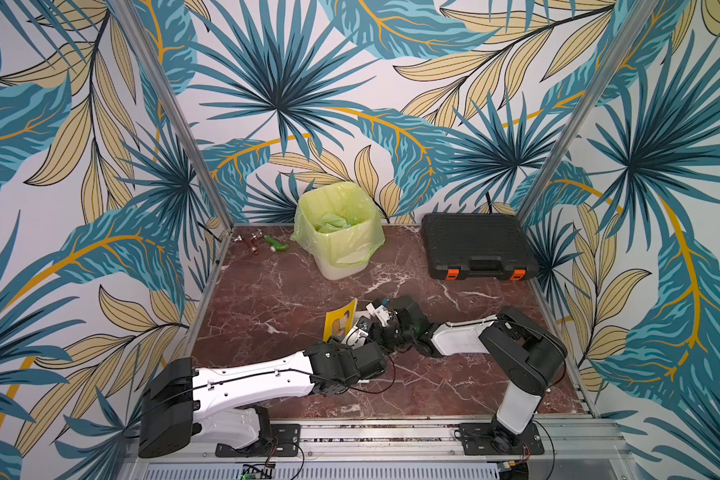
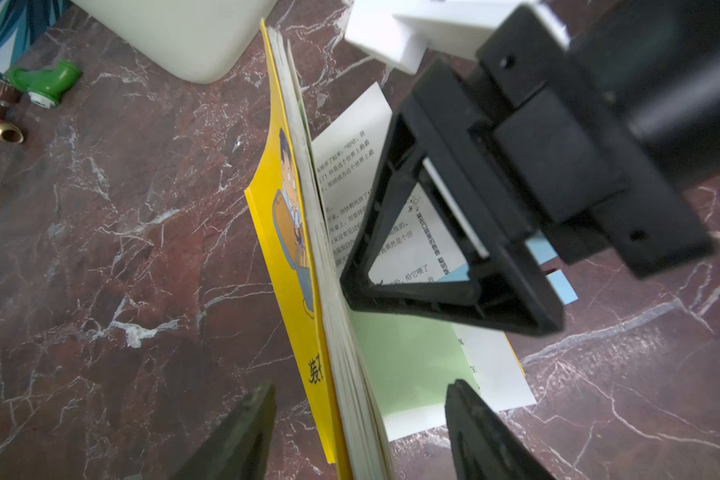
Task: Peel off the used sticky note
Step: Open the book at the center of the board.
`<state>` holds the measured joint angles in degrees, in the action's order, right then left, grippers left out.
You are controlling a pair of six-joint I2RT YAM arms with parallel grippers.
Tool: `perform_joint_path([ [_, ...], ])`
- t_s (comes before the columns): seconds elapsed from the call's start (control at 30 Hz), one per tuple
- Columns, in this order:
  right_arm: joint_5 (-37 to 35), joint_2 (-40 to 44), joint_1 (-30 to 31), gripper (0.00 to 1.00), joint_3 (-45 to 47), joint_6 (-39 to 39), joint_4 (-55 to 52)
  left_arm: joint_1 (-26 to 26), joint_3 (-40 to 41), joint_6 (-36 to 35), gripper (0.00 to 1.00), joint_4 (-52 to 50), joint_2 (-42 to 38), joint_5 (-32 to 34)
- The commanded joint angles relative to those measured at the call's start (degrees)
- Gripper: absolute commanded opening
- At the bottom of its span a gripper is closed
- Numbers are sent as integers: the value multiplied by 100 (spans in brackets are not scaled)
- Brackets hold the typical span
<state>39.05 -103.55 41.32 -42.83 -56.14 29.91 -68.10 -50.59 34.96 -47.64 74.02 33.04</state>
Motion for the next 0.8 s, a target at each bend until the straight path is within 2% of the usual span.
perform_joint_path([
  [0.0,68,-104,37,80,-127,33,60,61,129,63,68,-101,101,-194],
  [0.07,56,-91,42,80,-118,29,63,108,160,62,64,-80,153,-258],
  [0.27,14,-66,43,80,-102,24,28,313,403,47,41,119,4,-512],
  [0.43,-30,-11,43,80,-104,90,-135,591,792,135,10,338,-418,-745],
  [0.5,-100,99,35,79,-132,274,-396,714,1030,210,2,479,-685,-830],
  [0.63,-503,531,-13,79,-133,882,-1374,1006,1720,393,0,997,-1507,-1104],
  [0.77,-1357,1109,-23,77,-164,1792,-2464,1300,2504,653,0,1585,-2572,-1319],
])
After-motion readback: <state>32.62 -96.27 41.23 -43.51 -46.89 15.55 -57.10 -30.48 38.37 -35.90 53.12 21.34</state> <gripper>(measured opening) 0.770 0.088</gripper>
